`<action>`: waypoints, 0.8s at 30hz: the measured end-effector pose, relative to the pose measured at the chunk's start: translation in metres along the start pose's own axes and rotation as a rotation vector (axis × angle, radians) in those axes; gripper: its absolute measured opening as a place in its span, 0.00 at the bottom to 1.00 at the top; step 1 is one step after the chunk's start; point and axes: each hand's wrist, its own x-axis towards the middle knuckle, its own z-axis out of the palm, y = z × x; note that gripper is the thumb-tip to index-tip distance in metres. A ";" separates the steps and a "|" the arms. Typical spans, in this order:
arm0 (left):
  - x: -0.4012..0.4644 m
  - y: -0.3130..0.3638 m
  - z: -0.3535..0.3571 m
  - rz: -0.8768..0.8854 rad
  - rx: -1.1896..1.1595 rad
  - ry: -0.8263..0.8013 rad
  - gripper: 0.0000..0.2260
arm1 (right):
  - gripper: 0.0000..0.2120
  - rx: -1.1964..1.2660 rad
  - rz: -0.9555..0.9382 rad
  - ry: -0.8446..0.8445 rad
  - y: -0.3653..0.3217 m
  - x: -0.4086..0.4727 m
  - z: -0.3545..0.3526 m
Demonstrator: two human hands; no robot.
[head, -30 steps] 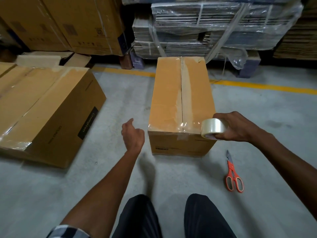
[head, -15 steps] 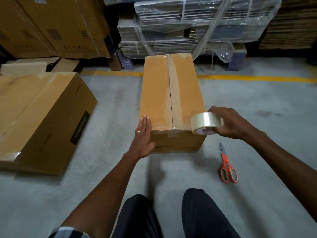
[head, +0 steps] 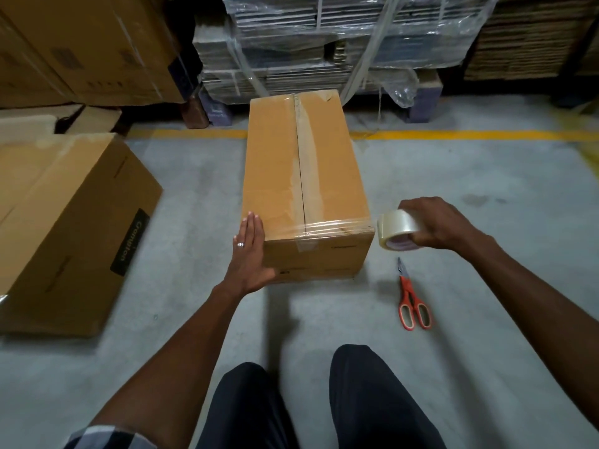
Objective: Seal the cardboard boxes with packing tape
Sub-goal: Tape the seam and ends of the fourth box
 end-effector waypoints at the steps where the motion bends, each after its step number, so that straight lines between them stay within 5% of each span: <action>1: 0.000 0.000 0.000 -0.003 0.001 -0.001 0.57 | 0.35 0.016 0.005 0.004 0.002 0.000 0.003; 14: 0.001 0.005 0.004 -0.021 0.129 0.012 0.61 | 0.32 -0.142 0.133 0.080 0.028 0.011 0.086; 18: -0.005 0.013 0.002 -0.007 0.160 0.071 0.55 | 0.52 -0.194 0.306 -0.054 0.007 0.004 0.079; 19: -0.006 0.014 0.002 0.042 0.163 0.147 0.50 | 0.52 -0.172 0.289 0.030 -0.007 0.002 0.076; 22: 0.006 0.026 0.003 0.347 0.144 0.335 0.30 | 0.25 0.084 -0.028 0.418 -0.076 0.016 0.081; 24: 0.019 0.031 0.005 0.529 0.162 0.321 0.22 | 0.09 0.190 -0.240 0.279 -0.118 0.041 0.091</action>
